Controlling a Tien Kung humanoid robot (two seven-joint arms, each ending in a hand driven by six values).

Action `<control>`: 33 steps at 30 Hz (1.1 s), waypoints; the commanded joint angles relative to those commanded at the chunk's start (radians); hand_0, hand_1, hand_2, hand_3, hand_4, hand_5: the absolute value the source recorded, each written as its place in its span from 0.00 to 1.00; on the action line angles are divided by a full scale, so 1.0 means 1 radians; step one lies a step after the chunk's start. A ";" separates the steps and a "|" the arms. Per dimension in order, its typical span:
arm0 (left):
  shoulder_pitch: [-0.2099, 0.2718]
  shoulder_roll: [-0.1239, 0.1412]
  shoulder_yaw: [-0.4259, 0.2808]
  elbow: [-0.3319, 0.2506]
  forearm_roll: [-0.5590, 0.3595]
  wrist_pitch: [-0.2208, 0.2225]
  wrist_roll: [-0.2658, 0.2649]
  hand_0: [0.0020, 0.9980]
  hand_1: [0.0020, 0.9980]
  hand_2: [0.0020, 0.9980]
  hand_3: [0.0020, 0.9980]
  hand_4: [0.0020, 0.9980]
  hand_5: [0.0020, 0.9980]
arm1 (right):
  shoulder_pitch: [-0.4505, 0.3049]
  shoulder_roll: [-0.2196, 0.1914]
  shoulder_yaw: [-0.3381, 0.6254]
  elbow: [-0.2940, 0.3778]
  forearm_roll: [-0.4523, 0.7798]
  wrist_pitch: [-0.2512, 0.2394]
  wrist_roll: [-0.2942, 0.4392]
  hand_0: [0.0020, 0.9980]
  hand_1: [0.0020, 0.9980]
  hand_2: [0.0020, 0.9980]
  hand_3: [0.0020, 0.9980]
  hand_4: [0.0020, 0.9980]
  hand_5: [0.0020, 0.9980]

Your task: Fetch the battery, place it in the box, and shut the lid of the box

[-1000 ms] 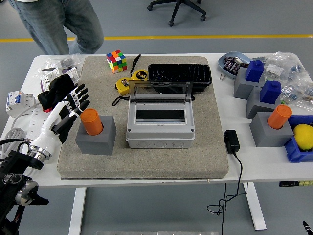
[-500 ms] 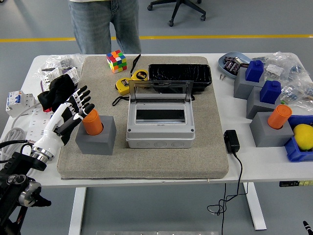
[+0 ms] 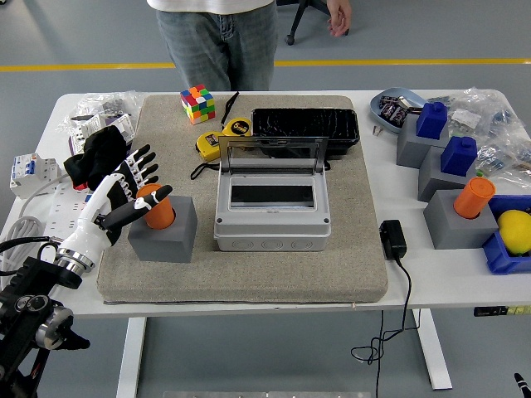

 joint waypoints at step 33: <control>-0.003 0.014 0.058 -0.006 0.026 0.043 -0.016 0.83 0.90 0.88 0.89 1.00 0.09 | 0.004 0.001 0.000 0.002 0.001 0.003 -0.002 0.93 0.88 0.82 0.84 1.00 1.00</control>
